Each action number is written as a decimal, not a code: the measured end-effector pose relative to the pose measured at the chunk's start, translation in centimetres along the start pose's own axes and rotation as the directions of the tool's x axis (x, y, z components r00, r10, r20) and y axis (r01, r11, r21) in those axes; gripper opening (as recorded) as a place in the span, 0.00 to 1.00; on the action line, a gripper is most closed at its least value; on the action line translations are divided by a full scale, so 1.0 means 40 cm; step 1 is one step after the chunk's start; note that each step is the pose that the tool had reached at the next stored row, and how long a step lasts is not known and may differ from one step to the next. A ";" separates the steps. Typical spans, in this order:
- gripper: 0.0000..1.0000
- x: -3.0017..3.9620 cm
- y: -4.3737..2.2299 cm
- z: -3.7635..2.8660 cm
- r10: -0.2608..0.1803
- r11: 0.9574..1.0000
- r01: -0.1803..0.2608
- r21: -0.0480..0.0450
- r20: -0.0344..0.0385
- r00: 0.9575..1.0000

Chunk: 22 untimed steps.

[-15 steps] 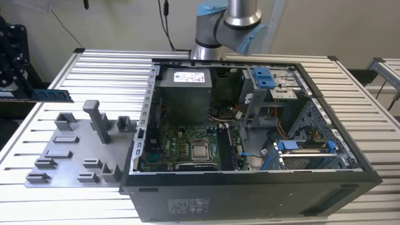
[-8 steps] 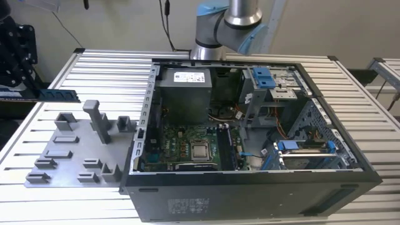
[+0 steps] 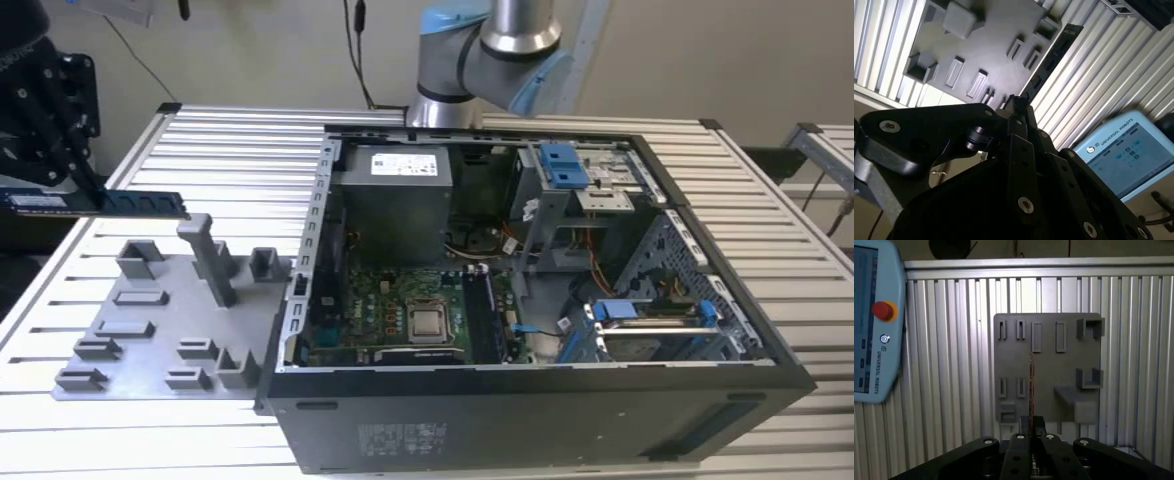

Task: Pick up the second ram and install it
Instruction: 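Pick up the second ram and move it above second insertion slot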

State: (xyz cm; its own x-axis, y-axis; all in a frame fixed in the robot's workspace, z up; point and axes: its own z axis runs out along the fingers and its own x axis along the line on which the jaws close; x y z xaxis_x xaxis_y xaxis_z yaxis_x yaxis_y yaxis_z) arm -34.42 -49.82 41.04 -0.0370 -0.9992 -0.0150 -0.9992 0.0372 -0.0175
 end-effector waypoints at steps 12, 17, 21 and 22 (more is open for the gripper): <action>0.14 -0.002 -0.050 0.001 0.000 1.000 0.000 0.000 0.000 1.000; 0.14 -0.003 -0.070 0.001 0.000 1.000 0.000 0.000 0.000 1.000; 0.14 -0.003 -0.093 0.002 0.000 1.000 0.000 0.000 0.000 1.000; 0.14 -0.004 -0.100 0.002 0.000 1.000 0.000 0.000 0.000 1.000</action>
State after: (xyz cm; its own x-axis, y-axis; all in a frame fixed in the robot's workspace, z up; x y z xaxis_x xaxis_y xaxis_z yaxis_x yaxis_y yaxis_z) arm -30.42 -49.82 41.04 -0.0367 -0.9992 -0.0150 -0.9992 0.0370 -0.0172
